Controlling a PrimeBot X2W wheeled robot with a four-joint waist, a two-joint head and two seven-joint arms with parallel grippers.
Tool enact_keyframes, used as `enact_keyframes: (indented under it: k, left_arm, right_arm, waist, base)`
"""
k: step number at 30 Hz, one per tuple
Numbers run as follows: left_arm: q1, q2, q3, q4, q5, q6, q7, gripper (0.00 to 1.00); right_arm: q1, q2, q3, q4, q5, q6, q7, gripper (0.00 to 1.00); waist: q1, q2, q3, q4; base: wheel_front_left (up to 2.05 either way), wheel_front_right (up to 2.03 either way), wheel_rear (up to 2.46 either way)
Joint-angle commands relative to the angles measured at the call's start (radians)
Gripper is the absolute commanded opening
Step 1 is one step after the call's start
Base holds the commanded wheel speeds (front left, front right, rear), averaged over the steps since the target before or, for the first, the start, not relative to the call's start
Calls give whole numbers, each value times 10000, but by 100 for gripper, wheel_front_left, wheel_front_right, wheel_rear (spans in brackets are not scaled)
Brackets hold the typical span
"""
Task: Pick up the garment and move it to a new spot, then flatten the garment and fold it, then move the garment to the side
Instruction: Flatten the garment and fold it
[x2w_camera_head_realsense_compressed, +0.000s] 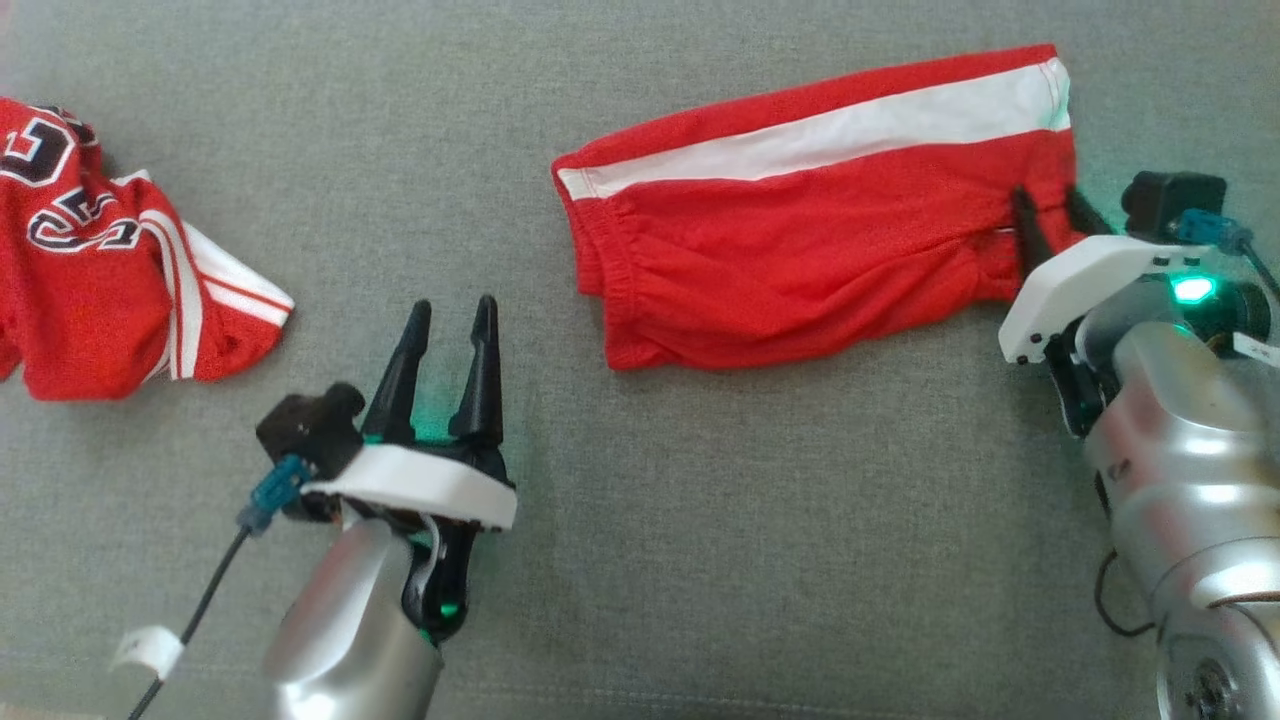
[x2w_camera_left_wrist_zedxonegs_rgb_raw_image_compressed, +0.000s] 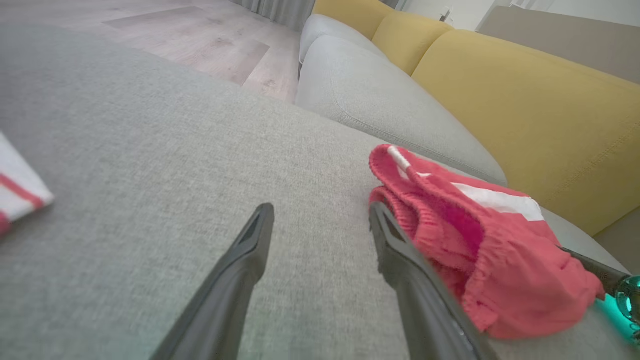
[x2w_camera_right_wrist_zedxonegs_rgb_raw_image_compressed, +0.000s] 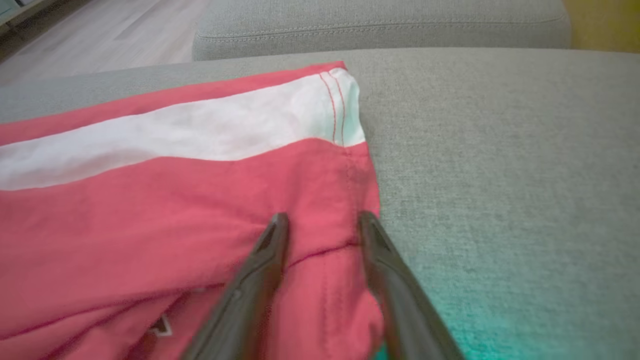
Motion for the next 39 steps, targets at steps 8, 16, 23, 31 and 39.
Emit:
enact_keyframes:
  k: [8, 16, 23, 31, 39]
  left_arm:
    - [392, 125, 597, -225, 269, 15, -93, 100]
    - [1247, 124, 1050, -233, 456, 15, -93, 100]
    - [2058, 124, 1386, -505, 424, 15, -93, 100]
    - [2110, 124, 1248, -544, 364, 15, -93, 100]
    - [2236, 124, 947, -524, 163, 15, -93, 100]
  right_arm:
    - [1200, 332, -713, 336, -261, -19, 88, 0]
    - [1920, 672, -1248, -151, 404, -19, -921, 0]
    - [2592, 648, -830, -1134, 879, -19, -987, 0]
    - [2547, 793, 782, -3522, 1642, -19, -991, 0]
    - [2650, 903, 3969, -5026, 3424, -19, -991, 0]
  waist:
    - [1, 0, -469, -57]
    - [1, 0, -1430, -396]
    - [1, 0, -1849, -610]
    - [1, 0, -1770, -112]
    - [1, 0, -1930, 923]
  base:
    - [0, 0, 0]
    - [0, 0, 0]
    - [0, 0, 0]
    - [0, 0, 0]
    - [0, 0, 0]
